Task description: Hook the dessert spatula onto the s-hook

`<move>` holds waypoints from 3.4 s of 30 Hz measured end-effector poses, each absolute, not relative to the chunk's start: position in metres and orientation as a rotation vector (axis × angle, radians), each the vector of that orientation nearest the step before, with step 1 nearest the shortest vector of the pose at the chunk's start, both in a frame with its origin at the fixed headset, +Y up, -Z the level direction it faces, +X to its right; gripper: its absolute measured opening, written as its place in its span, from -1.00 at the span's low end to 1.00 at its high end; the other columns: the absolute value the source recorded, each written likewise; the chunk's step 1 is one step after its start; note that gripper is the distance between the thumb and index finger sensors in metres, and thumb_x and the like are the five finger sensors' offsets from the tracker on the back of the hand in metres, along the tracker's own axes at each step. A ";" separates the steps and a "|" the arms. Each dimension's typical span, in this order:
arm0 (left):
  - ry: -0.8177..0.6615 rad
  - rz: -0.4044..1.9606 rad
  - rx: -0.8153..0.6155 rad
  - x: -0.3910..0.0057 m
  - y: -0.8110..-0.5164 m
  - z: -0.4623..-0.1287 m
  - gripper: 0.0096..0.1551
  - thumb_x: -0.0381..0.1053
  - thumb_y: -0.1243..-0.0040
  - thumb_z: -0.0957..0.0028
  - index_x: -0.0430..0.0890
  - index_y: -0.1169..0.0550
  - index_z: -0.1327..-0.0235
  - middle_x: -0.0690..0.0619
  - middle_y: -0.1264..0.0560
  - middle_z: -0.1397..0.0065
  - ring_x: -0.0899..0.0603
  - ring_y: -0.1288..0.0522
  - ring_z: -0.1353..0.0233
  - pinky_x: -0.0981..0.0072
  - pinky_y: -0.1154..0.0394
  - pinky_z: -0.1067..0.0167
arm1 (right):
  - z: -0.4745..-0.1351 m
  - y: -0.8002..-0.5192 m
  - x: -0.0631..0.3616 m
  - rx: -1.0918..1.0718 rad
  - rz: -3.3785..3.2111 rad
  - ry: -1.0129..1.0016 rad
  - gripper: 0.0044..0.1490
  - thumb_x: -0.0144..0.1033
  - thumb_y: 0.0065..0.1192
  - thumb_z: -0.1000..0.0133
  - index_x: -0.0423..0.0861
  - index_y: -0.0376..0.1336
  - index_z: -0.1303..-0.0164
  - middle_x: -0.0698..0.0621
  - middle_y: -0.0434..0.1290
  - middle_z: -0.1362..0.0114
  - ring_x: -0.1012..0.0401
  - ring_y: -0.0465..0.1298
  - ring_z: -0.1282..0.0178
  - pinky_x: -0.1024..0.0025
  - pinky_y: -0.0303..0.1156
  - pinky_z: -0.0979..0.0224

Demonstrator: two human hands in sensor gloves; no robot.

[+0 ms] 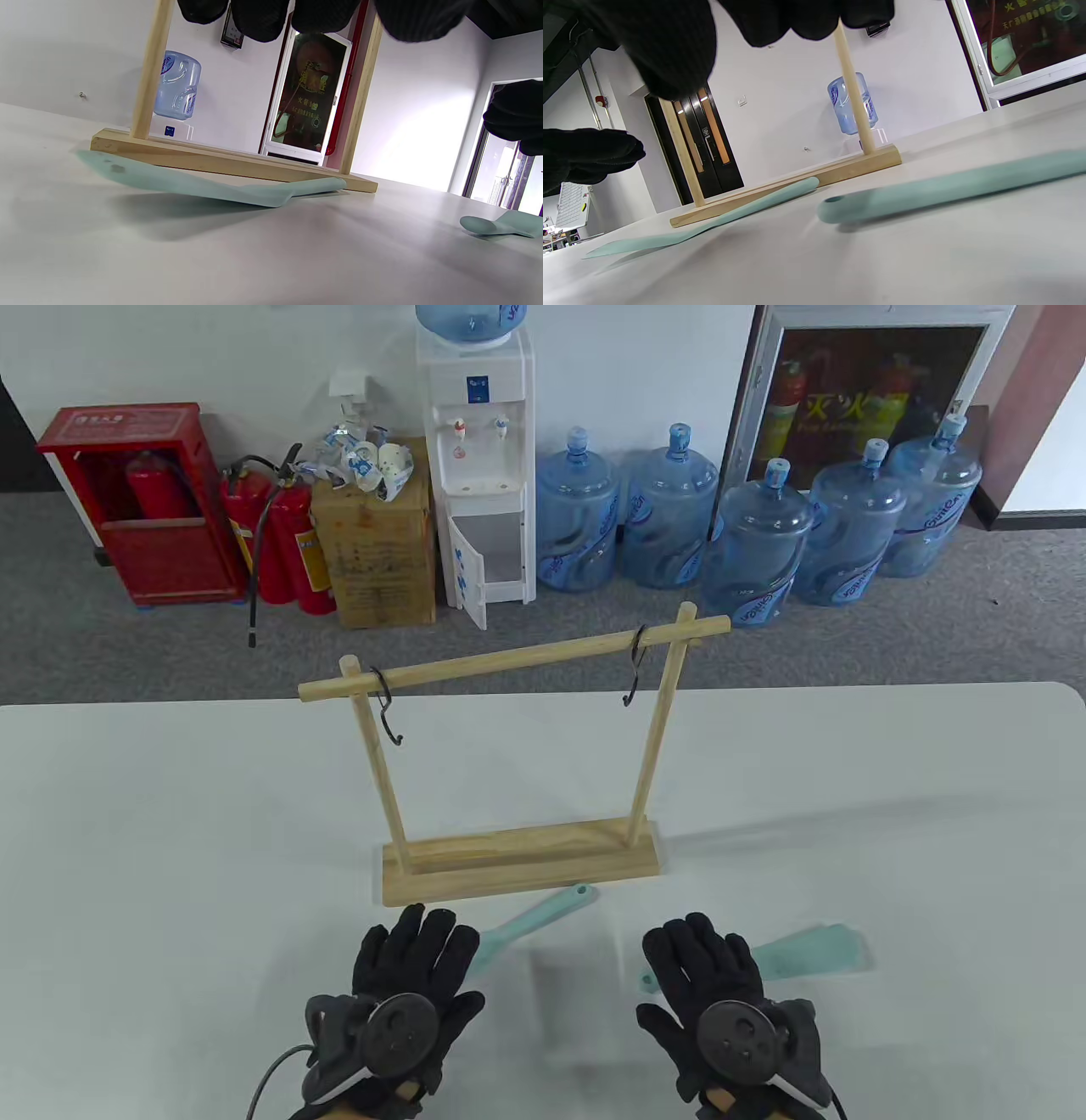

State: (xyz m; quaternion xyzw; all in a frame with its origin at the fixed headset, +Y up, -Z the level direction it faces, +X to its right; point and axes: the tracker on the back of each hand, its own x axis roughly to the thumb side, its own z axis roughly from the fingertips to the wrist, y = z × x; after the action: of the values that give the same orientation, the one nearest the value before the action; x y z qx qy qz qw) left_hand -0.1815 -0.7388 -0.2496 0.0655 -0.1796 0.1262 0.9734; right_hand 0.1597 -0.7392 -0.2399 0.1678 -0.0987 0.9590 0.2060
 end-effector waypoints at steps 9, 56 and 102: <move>-0.344 0.270 0.150 -0.187 -0.737 -0.250 -0.21 0.35 -0.03 -0.04 0.16 -0.23 -0.56 0.00 -0.15 -0.74 -0.35 -0.07 -0.74 -0.45 0.06 -0.55 | -0.240 -0.738 0.166 0.444 2.667 -0.301 -0.02 0.08 0.32 0.00 0.03 0.00 -0.58 -0.03 -0.06 -0.65 -0.11 -0.01 -0.71 -0.32 -0.12 -0.59; -0.301 0.312 0.145 -0.201 -0.730 -0.252 -0.21 0.36 -0.02 -0.05 0.15 -0.24 -0.56 0.00 -0.17 -0.74 -0.35 -0.10 -0.73 -0.45 0.05 -0.54 | -0.282 -0.774 0.273 -0.340 2.747 0.160 -0.03 -0.45 0.39 0.00 0.07 -0.03 -0.59 0.00 -0.22 -0.66 -0.07 -0.25 -0.75 -0.32 -0.37 -0.59; -0.245 0.350 0.137 -0.216 -0.728 -0.256 -0.20 0.36 -0.02 -0.05 0.15 -0.23 -0.57 0.00 -0.15 -0.74 -0.35 -0.11 -0.72 -0.45 0.04 -0.54 | -0.295 -0.761 0.287 -0.313 2.889 0.235 -0.43 -0.29 0.46 0.08 0.08 0.40 -0.19 -0.08 0.38 -0.31 -0.10 0.41 -0.35 -0.23 0.15 -0.40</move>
State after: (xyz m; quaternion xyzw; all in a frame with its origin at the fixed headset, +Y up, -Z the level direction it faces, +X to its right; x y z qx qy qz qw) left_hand -0.2156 -0.7275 -0.2559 0.0681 -0.1216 0.1735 0.9749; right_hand 0.2872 -0.7614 -0.2948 -0.1067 0.0802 0.9846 0.1130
